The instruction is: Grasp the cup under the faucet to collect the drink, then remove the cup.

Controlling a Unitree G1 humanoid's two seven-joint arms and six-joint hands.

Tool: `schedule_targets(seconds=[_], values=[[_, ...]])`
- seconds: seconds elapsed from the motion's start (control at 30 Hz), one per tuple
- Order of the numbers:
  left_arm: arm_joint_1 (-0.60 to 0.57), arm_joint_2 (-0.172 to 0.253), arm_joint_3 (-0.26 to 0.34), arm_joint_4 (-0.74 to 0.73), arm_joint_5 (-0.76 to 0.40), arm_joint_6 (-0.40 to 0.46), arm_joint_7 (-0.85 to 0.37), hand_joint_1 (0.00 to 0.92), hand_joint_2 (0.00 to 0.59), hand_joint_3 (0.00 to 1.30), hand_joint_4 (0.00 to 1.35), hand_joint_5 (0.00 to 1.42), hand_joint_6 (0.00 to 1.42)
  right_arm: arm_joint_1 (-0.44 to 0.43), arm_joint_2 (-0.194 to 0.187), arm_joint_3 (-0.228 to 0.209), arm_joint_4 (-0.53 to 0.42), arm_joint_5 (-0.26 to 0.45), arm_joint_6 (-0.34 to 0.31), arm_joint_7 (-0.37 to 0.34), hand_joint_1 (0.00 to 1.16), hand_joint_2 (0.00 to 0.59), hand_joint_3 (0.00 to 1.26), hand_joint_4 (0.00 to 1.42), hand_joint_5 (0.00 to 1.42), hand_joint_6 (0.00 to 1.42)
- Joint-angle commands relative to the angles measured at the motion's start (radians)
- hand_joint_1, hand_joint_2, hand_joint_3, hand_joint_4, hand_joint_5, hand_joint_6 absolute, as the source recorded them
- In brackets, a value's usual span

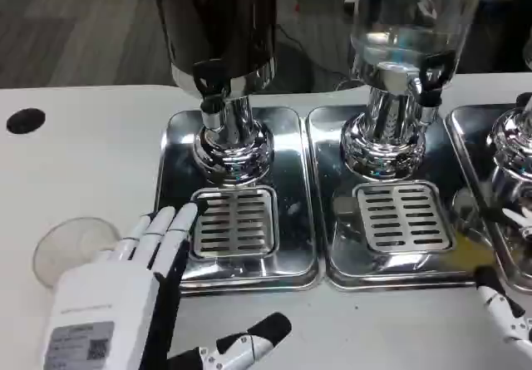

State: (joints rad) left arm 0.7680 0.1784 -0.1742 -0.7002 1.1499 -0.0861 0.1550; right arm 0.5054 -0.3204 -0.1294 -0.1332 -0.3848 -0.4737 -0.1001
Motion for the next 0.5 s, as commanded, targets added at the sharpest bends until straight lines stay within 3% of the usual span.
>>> schedule_targets(seconds=[0.03, 0.5], values=[[-0.003, -0.003, -0.003, -0.004, 0.002, 0.008, -0.011, 0.000, 0.073, 0.14, 0.00, 0.13, 0.29, -0.007, 0.005, 0.004, 0.006, 0.014, -0.016, 0.001, 0.52, 0.400, 0.22, 0.11, 0.05, 0.00], [-0.029, -0.001, -0.003, 0.019, -0.006, 0.019, -0.011, 0.000, 0.077, 0.14, 0.00, 0.13, 0.31, -0.021, 0.005, 0.017, 0.010, 0.010, -0.003, 0.002, 0.52, 0.400, 0.23, 0.11, 0.05, 0.00]])
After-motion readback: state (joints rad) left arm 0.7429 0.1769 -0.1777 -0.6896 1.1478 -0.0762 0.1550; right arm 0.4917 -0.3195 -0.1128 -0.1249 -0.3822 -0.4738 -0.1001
